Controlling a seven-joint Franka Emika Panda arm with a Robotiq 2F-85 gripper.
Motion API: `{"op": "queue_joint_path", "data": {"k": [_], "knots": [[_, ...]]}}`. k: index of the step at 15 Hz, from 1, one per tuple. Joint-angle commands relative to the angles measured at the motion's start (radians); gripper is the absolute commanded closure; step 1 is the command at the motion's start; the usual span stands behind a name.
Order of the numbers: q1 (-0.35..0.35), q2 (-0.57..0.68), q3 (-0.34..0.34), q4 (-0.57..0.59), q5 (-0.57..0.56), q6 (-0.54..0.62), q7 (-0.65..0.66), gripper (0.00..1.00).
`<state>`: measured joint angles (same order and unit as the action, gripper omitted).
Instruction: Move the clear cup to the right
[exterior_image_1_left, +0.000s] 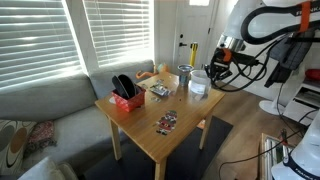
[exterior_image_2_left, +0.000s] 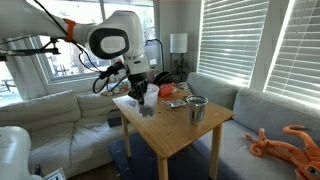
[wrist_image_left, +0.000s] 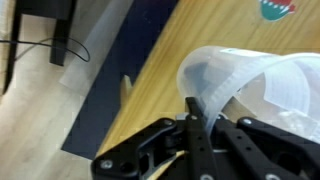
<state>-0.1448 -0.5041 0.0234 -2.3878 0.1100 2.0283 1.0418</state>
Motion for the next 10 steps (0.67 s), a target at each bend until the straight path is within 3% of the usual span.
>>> {"op": "queue_joint_path", "data": {"k": [1, 6, 10], "knots": [[-0.103, -0.141, -0.072, -0.094, -0.029, -0.124, 0.03, 1.0], [-0.283, -0.205, -0.094, -0.132, -0.159, -0.045, 0.103, 1.0], [-0.327, -0.161, -0.057, -0.103, -0.212, 0.037, 0.222, 1.0]]}}
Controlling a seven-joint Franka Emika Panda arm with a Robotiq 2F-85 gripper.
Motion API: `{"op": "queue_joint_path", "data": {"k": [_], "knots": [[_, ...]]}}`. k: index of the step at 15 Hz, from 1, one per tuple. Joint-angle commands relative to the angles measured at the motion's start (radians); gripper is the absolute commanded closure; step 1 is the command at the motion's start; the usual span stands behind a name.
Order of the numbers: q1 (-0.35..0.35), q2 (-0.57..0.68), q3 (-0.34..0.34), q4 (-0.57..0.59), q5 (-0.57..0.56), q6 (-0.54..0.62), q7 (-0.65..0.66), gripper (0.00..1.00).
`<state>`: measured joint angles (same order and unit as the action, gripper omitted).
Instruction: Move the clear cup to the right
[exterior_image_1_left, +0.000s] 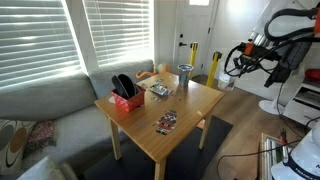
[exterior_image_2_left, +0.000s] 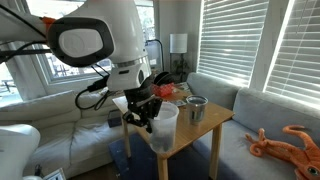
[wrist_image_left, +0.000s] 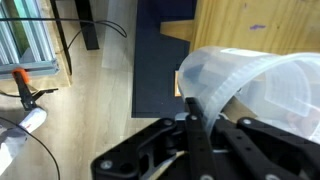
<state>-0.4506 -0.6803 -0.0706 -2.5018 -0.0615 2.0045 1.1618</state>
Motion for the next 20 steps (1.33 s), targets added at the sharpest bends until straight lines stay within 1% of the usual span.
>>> {"op": "queue_joint_path", "data": {"k": [1, 6, 9, 16, 17, 18, 20], "knots": [[-0.016, 0.029, 0.042, 0.023, -0.044, 0.072, 0.122, 1.0], [0.033, 0.104, 0.06, 0.057, -0.036, 0.095, 0.16, 1.0], [0.058, 0.145, 0.053, 0.068, -0.028, 0.117, 0.166, 1.0], [0.1, 0.219, 0.045, 0.096, -0.025, 0.125, 0.16, 1.0], [0.105, 0.225, 0.048, 0.106, -0.034, 0.113, 0.155, 1.0], [0.096, 0.223, 0.071, 0.126, -0.083, 0.072, 0.173, 1.0], [0.099, 0.213, 0.091, 0.163, -0.146, -0.004, 0.174, 1.0]]}}
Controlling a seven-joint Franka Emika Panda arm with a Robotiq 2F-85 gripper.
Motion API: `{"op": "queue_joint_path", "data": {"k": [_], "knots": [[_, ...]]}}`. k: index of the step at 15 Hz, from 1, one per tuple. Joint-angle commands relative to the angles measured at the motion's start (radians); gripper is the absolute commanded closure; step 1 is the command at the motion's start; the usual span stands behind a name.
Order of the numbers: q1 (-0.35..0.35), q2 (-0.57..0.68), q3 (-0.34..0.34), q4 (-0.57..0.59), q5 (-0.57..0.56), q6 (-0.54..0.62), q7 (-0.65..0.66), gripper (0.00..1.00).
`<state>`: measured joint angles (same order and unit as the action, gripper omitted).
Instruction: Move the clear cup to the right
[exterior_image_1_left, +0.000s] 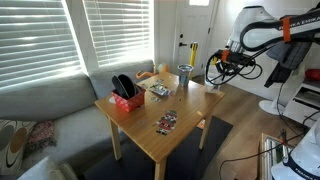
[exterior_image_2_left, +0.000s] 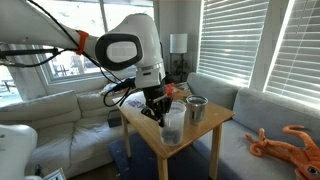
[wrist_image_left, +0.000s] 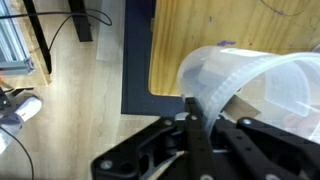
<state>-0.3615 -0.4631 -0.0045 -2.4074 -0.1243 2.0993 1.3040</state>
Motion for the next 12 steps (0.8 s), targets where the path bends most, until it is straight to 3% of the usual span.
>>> {"op": "queue_joint_path", "data": {"k": [1, 6, 12], "knots": [[0.017, 0.012, 0.028, 0.086, -0.1, -0.126, 0.026, 1.0], [0.049, 0.01, 0.005, 0.078, -0.092, -0.143, 0.01, 1.0], [0.069, 0.012, -0.024, 0.041, -0.041, -0.036, 0.011, 1.0]]}}
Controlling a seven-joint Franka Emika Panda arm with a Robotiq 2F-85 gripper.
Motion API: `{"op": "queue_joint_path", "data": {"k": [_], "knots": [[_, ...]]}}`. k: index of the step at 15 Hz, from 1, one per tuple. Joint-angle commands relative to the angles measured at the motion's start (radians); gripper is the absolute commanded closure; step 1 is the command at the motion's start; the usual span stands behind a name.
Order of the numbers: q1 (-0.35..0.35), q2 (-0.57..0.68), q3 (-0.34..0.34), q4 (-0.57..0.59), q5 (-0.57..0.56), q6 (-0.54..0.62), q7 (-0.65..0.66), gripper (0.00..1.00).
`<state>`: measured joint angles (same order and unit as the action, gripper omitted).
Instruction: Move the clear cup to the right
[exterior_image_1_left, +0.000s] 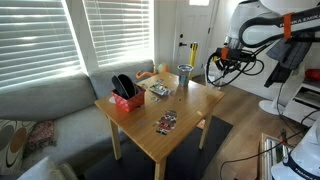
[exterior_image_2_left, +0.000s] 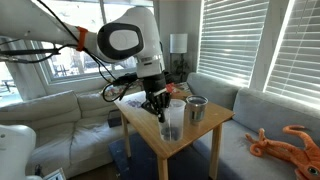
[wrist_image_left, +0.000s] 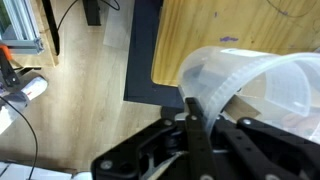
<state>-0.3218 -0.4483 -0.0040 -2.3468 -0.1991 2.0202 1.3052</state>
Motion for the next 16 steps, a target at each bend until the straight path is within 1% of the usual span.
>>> {"op": "queue_joint_path", "data": {"k": [1, 3, 4, 5, 7, 9, 11, 12, 14, 15, 16], "knots": [[0.035, 0.003, -0.029, -0.025, 0.049, 0.052, 0.005, 1.0], [0.048, 0.011, -0.037, -0.04, 0.087, 0.061, -0.001, 1.0], [0.053, 0.011, -0.04, -0.047, 0.103, 0.068, -0.003, 0.95], [0.055, 0.012, -0.042, -0.052, 0.116, 0.072, -0.001, 0.72], [0.053, 0.005, -0.043, -0.058, 0.128, 0.075, 0.005, 0.68], [0.04, -0.043, -0.044, -0.067, 0.114, 0.063, 0.011, 0.55], [0.041, -0.133, -0.043, -0.082, 0.105, 0.053, -0.004, 0.41], [0.05, -0.191, -0.04, -0.091, 0.103, 0.058, -0.032, 0.35], [0.062, -0.29, -0.018, -0.084, 0.086, 0.018, -0.099, 0.21], [0.038, -0.158, -0.024, -0.045, 0.101, 0.045, -0.066, 0.4], [0.041, -0.208, -0.016, -0.045, 0.103, 0.03, -0.084, 0.31]]}}
